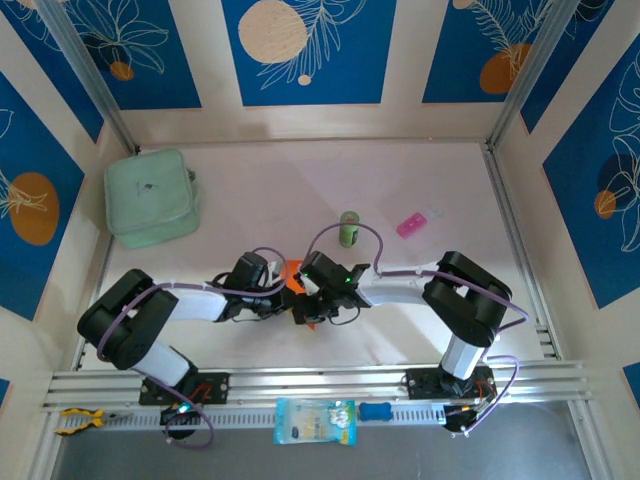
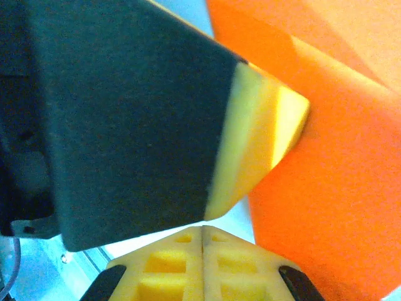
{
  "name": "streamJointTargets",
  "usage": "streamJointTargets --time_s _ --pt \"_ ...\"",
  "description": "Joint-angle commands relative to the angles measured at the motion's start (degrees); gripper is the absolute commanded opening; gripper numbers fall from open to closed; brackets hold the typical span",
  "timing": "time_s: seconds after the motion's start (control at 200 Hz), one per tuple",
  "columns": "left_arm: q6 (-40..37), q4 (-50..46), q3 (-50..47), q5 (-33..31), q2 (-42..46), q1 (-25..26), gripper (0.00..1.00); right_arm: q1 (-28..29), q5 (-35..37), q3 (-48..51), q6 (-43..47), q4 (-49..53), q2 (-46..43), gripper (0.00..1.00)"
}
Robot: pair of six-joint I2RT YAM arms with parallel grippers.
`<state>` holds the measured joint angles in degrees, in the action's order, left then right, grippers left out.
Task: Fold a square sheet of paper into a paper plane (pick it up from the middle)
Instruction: Third fold the triangle at the center of the table.
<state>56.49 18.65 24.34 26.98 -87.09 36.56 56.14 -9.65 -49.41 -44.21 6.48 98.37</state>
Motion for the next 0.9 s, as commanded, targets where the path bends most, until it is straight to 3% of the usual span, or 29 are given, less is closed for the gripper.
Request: streamJointTargets --time_s 0.0,0.72,0.815,0.895 --pt "-1.4 -2.9 -1.2 -2.1 -0.7 0.4 0.00 -0.3 -0.6 2.1 -0.5 1.3 -0.2 0.06" --pt "-0.1 -2.9 -2.0 -3.9 0.1 0.4 0.00 -1.8 -5.5 17.1 -6.3 -7.6 -8.2 0.08" --pt "3.3 -1.5 -3.6 -6.9 1.3 1.0 0.00 -3.1 -10.4 17.8 -8.5 -11.8 -12.1 0.08" --pt "4.9 -0.9 -4.6 -9.8 3.0 2.3 0.00 -3.1 -9.2 14.5 -7.6 -8.8 -15.5 0.09"
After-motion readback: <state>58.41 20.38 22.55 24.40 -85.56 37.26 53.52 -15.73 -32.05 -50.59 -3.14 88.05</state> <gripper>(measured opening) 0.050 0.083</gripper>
